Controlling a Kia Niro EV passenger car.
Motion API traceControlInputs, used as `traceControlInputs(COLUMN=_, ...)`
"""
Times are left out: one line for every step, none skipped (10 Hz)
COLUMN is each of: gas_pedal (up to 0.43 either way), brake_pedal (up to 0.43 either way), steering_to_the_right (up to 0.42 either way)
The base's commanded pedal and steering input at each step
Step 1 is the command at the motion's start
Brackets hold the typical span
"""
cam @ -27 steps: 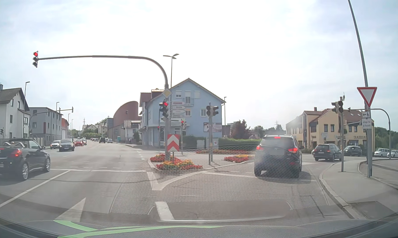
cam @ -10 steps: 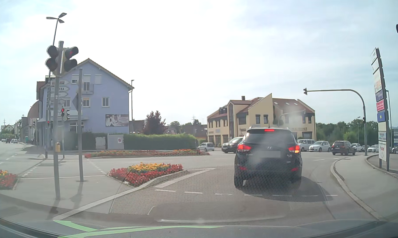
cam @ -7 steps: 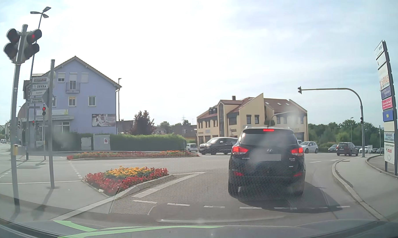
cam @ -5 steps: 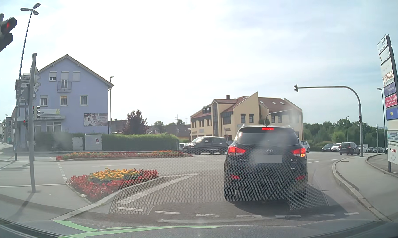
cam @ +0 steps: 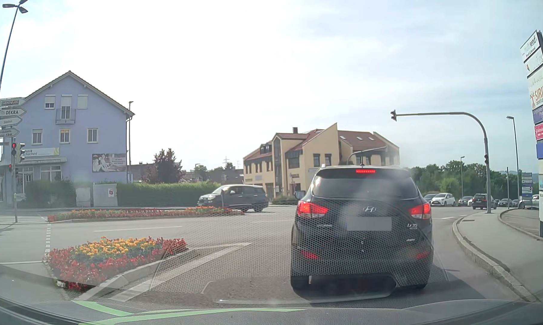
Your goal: Follow the waypoints while adhering to traffic rules and regulations
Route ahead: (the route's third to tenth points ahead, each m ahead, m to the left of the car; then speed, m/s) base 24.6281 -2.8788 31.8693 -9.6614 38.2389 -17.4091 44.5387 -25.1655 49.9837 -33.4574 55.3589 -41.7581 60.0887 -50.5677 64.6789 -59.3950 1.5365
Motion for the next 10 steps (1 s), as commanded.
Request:
traceControlInputs(gas_pedal=0.0, brake_pedal=0.28, steering_to_the_right=0.161)
traceControlInputs(gas_pedal=0.0, brake_pedal=0.28, steering_to_the_right=0.162)
traceControlInputs(gas_pedal=0.0, brake_pedal=0.274, steering_to_the_right=0.162)
traceControlInputs(gas_pedal=0.0, brake_pedal=0.268, steering_to_the_right=0.162)
traceControlInputs(gas_pedal=0.0, brake_pedal=0.25, steering_to_the_right=0.162)
traceControlInputs(gas_pedal=0.0, brake_pedal=0.238, steering_to_the_right=0.162)
traceControlInputs(gas_pedal=0.0, brake_pedal=0.232, steering_to_the_right=0.162)
traceControlInputs(gas_pedal=0.0, brake_pedal=0.232, steering_to_the_right=0.162)
traceControlInputs(gas_pedal=0.0, brake_pedal=0.232, steering_to_the_right=0.162)
traceControlInputs(gas_pedal=0.0, brake_pedal=0.232, steering_to_the_right=0.162)
